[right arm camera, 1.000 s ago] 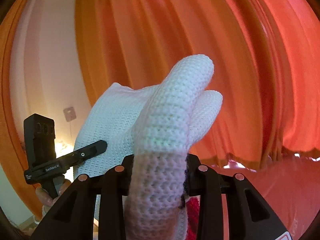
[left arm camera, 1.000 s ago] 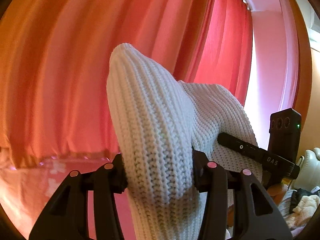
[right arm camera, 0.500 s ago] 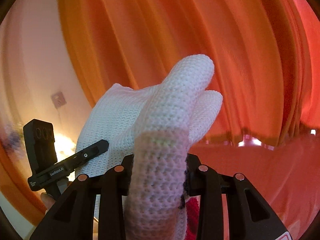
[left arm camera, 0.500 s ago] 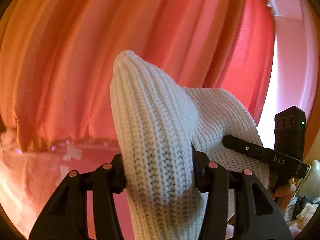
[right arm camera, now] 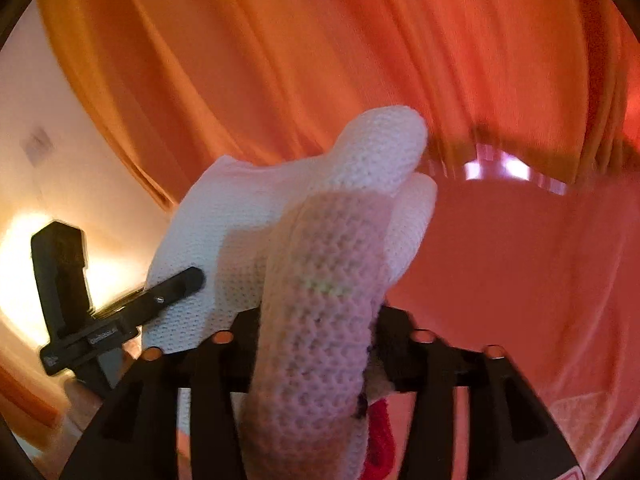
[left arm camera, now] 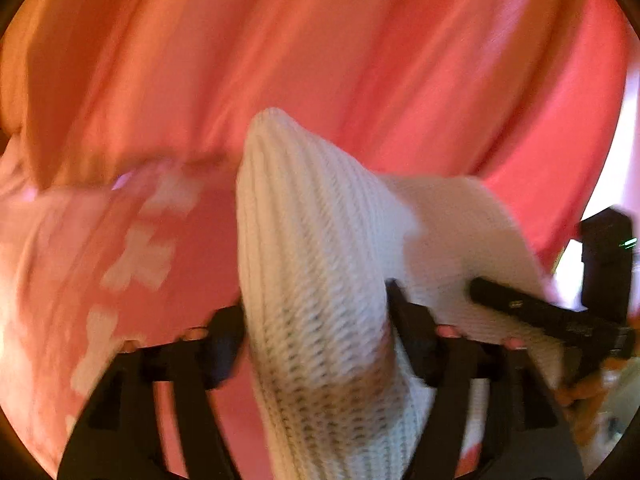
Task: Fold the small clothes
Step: 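Lower the folded sweater onto the bed and open both grippers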
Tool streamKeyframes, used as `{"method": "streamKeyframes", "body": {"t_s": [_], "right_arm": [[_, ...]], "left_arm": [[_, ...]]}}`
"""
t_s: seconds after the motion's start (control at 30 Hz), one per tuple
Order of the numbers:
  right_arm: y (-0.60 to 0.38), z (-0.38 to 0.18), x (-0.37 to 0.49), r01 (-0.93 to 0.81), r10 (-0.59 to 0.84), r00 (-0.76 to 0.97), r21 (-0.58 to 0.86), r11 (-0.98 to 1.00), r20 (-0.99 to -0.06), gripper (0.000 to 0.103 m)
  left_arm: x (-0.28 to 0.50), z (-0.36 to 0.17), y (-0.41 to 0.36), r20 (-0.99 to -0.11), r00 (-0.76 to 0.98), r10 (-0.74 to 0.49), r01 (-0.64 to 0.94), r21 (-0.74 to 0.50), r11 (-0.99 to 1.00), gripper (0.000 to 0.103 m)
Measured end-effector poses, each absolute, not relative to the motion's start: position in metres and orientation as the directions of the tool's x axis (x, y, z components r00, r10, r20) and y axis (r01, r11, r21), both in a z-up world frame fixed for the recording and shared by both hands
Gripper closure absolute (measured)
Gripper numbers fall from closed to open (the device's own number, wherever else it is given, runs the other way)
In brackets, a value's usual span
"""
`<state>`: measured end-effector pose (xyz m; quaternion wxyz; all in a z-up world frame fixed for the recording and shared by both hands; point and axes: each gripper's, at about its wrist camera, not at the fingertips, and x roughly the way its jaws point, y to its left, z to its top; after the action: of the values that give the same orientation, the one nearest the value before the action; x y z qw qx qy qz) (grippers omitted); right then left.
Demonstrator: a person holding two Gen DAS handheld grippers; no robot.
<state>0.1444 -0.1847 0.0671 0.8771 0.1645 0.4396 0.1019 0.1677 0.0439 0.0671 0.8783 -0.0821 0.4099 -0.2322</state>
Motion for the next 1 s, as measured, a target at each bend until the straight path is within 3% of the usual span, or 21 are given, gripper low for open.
{"method": "streamKeyframes", "body": {"t_s": [0.07,0.1,0.13,0.17,0.27,0.33,0.37,0.4,0.63,0.67,0.7,0.73,0.8,1.0], "right_arm": [[-0.189,0.014,0.155,0.018,0.193,0.529,0.238,0.971,-0.827,0.056],[-0.194,-0.007,0.155,0.083,0.076,0.475,0.131,0.988,-0.877,0.063],[-0.199,-0.010,0.153,0.126,0.029,0.434,0.093,0.988,-0.900,0.068],[-0.200,0.000,0.148,0.100,0.075,0.462,0.136,0.986,-0.884,0.075],[-0.192,0.048,0.129,0.019,0.130,0.600,0.176,0.984,-0.789,0.076],[-0.185,0.056,0.127,-0.014,0.177,0.610,0.213,0.977,-0.772,0.065],[-0.184,0.051,0.129,-0.010,0.186,0.602,0.225,0.974,-0.777,0.047],[-0.185,0.044,0.133,0.007,0.175,0.592,0.222,0.975,-0.787,0.038],[-0.209,-0.034,0.170,0.097,0.219,0.386,0.275,0.956,-0.896,0.029],[-0.211,-0.042,0.173,0.105,0.244,0.376,0.303,0.947,-0.894,0.030],[-0.215,-0.052,0.177,0.116,0.295,0.366,0.357,0.927,-0.883,0.044],[-0.215,-0.057,0.178,0.114,0.338,0.358,0.400,0.909,-0.870,0.059],[-0.215,-0.050,0.177,0.115,0.360,0.377,0.429,0.896,-0.853,0.073],[-0.204,0.017,0.140,0.029,0.327,0.561,0.413,0.910,-0.760,0.075]], "left_arm": [[0.176,0.018,0.041,-0.781,0.551,-0.293,0.255,-0.177,0.951,0.034],[0.180,-0.004,0.040,-0.838,0.509,-0.196,0.235,-0.084,0.968,0.039],[0.179,-0.009,0.043,-0.855,0.480,-0.197,0.246,-0.085,0.965,0.039],[0.176,-0.005,0.048,-0.849,0.478,-0.225,0.248,-0.116,0.962,0.040],[0.161,0.031,0.059,-0.782,0.542,-0.309,0.219,-0.224,0.950,0.035],[0.158,0.036,0.051,-0.779,0.531,-0.334,0.229,-0.247,0.941,0.029],[0.158,0.034,0.044,-0.782,0.520,-0.344,0.235,-0.256,0.938,0.026],[0.159,0.029,0.040,-0.788,0.507,-0.349,0.238,-0.261,0.935,0.018],[0.196,-0.041,0.047,-0.846,0.339,-0.410,0.072,-0.412,0.908,0.017],[0.202,-0.049,0.049,-0.834,0.319,-0.449,0.060,-0.455,0.888,0.025],[0.207,-0.054,0.050,-0.811,0.299,-0.503,0.057,-0.511,0.858,0.041],[0.210,-0.055,0.049,-0.796,0.286,-0.534,0.061,-0.541,0.839,0.043],[0.212,-0.047,0.042,-0.792,0.309,-0.527,0.110,-0.521,0.847,0.060],[0.200,0.007,0.018,-0.725,0.436,-0.534,0.282,-0.453,0.846,0.060]]}}
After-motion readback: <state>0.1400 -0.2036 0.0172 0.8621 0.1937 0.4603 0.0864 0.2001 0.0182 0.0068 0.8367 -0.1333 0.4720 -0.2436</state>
